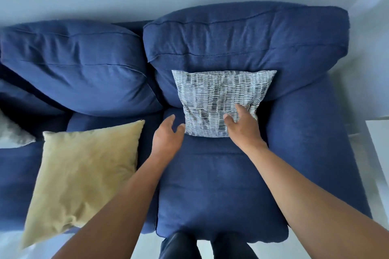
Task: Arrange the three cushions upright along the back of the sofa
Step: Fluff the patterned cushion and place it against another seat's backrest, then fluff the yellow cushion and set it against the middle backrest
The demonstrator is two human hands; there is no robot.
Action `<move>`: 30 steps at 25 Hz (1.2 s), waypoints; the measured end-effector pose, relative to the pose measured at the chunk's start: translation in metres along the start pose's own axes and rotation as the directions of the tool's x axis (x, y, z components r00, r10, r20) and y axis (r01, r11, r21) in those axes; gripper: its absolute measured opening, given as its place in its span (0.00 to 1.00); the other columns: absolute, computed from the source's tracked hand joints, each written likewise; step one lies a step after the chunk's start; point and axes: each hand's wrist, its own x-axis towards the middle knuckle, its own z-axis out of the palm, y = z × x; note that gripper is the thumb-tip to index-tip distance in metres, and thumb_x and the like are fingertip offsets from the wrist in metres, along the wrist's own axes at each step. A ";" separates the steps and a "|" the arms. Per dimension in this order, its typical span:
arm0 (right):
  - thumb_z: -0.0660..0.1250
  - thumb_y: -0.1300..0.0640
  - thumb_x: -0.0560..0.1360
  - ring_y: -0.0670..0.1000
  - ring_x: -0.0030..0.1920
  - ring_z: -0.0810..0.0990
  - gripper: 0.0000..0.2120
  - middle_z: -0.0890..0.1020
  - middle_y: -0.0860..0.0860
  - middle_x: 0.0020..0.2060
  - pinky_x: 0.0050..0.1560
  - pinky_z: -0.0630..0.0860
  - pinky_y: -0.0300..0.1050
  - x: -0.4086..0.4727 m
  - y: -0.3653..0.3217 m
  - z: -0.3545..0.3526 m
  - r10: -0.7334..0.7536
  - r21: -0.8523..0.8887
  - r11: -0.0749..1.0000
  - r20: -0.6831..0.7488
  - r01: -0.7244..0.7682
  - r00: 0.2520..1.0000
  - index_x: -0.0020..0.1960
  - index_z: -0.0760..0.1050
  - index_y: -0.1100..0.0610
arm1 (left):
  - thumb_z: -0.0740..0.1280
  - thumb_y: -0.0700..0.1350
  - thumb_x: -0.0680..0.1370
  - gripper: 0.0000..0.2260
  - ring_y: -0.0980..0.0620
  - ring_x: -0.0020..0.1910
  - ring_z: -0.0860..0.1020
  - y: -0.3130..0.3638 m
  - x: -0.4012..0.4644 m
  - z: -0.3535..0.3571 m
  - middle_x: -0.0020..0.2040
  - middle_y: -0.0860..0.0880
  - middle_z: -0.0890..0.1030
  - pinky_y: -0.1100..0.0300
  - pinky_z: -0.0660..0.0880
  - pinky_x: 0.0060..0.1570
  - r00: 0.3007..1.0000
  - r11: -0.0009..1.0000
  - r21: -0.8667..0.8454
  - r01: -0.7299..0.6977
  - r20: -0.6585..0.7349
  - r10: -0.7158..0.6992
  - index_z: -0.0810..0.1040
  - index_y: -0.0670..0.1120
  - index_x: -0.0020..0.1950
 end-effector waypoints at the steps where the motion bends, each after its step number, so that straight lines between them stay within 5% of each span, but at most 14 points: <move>1: 0.62 0.48 0.83 0.57 0.80 0.64 0.31 0.67 0.57 0.80 0.78 0.59 0.51 -0.003 -0.003 0.001 -0.027 -0.046 0.999 -0.009 0.026 1.000 0.81 0.61 0.61 | 0.66 0.53 0.83 0.27 0.47 0.77 0.69 -0.001 -0.005 -0.005 0.79 0.48 0.70 0.57 0.64 0.71 1.000 0.999 0.027 -0.020 -0.012 0.020 0.66 0.46 0.80; 7: 0.64 0.51 0.82 0.62 0.80 0.61 0.30 0.66 0.63 0.79 0.79 0.59 0.57 -0.065 -0.042 0.055 -0.211 -0.173 0.955 0.164 0.239 0.964 0.78 0.62 0.66 | 0.63 0.52 0.84 0.28 0.46 0.80 0.62 -0.070 -0.086 -0.068 0.81 0.45 0.66 0.52 0.60 0.76 0.986 0.998 0.043 0.047 -0.161 -0.039 0.63 0.44 0.82; 10: 0.64 0.50 0.83 0.59 0.83 0.55 0.32 0.61 0.63 0.81 0.82 0.54 0.55 -0.105 -0.056 0.085 -0.270 -0.188 0.930 0.229 0.315 0.935 0.80 0.60 0.65 | 0.63 0.53 0.83 0.25 0.44 0.76 0.68 -0.116 -0.126 -0.089 0.78 0.45 0.71 0.55 0.65 0.66 0.972 0.994 0.039 0.099 -0.219 -0.088 0.67 0.44 0.78; 12: 0.63 0.49 0.83 0.58 0.84 0.54 0.34 0.59 0.62 0.82 0.82 0.53 0.55 -0.134 -0.063 0.107 -0.311 -0.220 0.902 0.263 0.371 0.913 0.82 0.58 0.64 | 0.62 0.53 0.83 0.26 0.44 0.76 0.68 -0.147 -0.151 -0.102 0.79 0.46 0.70 0.53 0.66 0.69 0.961 0.989 -0.012 0.148 -0.236 -0.146 0.66 0.45 0.79; 30: 0.60 0.45 0.84 0.56 0.85 0.47 0.36 0.52 0.59 0.85 0.82 0.50 0.54 -0.357 -0.165 0.331 -0.432 -0.306 0.753 0.439 0.583 0.788 0.84 0.51 0.60 | 0.64 0.53 0.83 0.31 0.45 0.78 0.66 -0.386 -0.290 -0.286 0.84 0.48 0.60 0.49 0.64 0.74 0.908 0.977 -0.137 0.166 -0.366 -0.206 0.60 0.45 0.83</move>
